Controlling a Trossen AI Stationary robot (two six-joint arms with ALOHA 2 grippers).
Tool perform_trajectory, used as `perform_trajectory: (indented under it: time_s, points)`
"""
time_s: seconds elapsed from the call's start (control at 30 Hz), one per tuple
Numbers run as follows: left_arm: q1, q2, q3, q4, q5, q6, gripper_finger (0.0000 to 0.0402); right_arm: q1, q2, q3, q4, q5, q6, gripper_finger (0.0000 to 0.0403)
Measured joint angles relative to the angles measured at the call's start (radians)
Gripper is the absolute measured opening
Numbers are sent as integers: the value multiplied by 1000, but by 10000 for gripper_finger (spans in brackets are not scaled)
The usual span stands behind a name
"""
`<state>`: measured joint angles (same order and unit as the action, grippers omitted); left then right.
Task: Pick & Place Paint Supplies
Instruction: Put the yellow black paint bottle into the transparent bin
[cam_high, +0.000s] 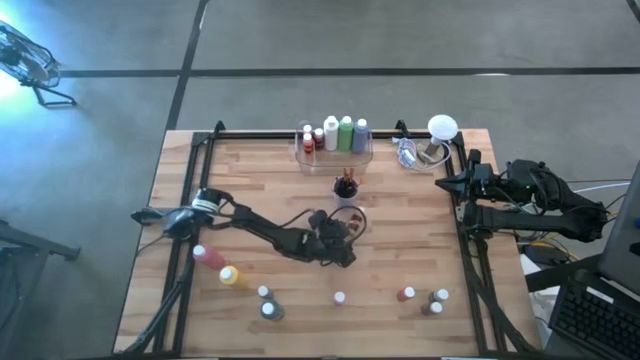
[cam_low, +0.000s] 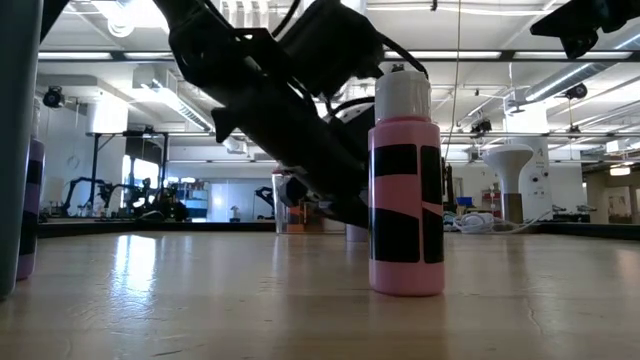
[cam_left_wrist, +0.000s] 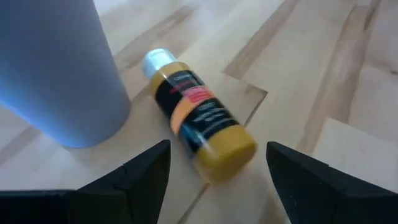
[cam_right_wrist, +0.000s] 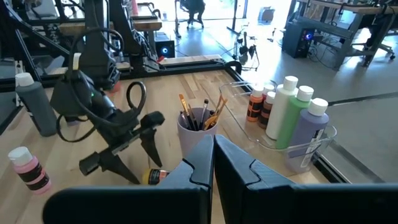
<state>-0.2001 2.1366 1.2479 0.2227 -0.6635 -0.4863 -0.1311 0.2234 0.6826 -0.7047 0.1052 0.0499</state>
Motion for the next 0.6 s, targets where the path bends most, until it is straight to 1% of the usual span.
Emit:
perform_trajectory:
  time_s: [0.2, 0.43, 0.6]
  points:
    - [1, 51, 46, 4, -14, 7, 268, 0, 0, 0, 0, 0, 0, 8]
    - [1, 52, 60, 42, -19, -2, 268, 0, 0, 0, 0, 0, 0, 8]
    - [6, 52, 61, 41, -45, 2, 268, 0, 0, 0, 0, 0, 0, 8]
